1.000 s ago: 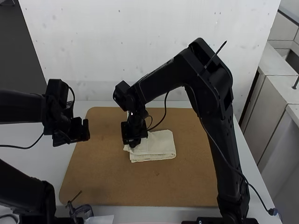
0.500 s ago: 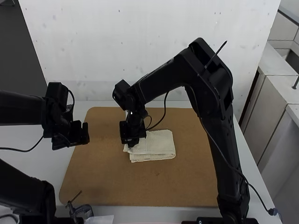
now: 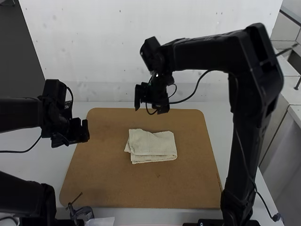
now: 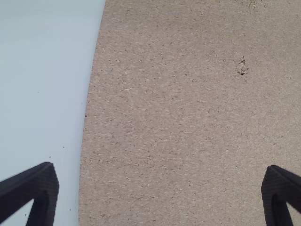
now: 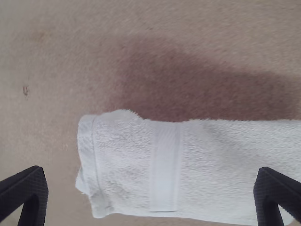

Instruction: Fold the towel.

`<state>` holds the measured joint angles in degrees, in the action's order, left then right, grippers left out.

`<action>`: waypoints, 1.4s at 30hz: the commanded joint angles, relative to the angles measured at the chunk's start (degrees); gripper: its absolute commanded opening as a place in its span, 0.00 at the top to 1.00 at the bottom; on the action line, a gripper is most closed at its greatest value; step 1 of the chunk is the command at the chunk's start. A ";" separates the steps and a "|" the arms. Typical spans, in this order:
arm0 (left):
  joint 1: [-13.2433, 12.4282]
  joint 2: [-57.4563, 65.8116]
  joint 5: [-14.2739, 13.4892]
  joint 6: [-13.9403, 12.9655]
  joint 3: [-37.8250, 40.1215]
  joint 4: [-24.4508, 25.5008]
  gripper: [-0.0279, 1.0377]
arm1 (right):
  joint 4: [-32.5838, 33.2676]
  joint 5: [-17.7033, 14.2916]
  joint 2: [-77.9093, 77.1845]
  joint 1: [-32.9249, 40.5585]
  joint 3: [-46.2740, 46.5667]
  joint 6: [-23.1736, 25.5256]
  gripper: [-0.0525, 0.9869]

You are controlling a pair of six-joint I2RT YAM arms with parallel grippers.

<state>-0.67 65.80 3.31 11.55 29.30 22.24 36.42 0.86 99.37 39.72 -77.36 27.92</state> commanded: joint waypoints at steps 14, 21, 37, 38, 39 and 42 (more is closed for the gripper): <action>-0.21 -11.22 -0.94 -0.39 2.78 1.84 0.07 | -17.26 -3.68 -38.99 -34.19 38.25 -21.59 0.03; 0.23 -21.33 -1.20 1.10 2.96 6.24 0.08 | -17.26 -4.20 -57.89 -34.72 46.07 -23.88 0.03; -0.30 -45.85 -2.26 2.69 0.94 10.02 0.08 | -17.97 -7.46 -91.81 -37.26 59.17 -32.58 0.03; -0.39 -47.26 -2.26 2.69 0.76 10.02 0.08 | -17.62 -7.19 -92.60 -37.18 59.52 -32.67 0.03; -0.48 -48.31 -2.34 2.69 0.67 10.19 0.08 | -17.35 -7.19 -93.40 -37.00 59.87 -32.67 0.03; -0.74 -51.74 -2.34 2.86 0.67 11.07 0.08 | -17.70 -7.19 -97.18 -36.91 61.63 -32.76 0.03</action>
<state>-0.64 17.23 1.48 13.78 30.09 32.99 19.51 -6.04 5.48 2.87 -16.60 -3.31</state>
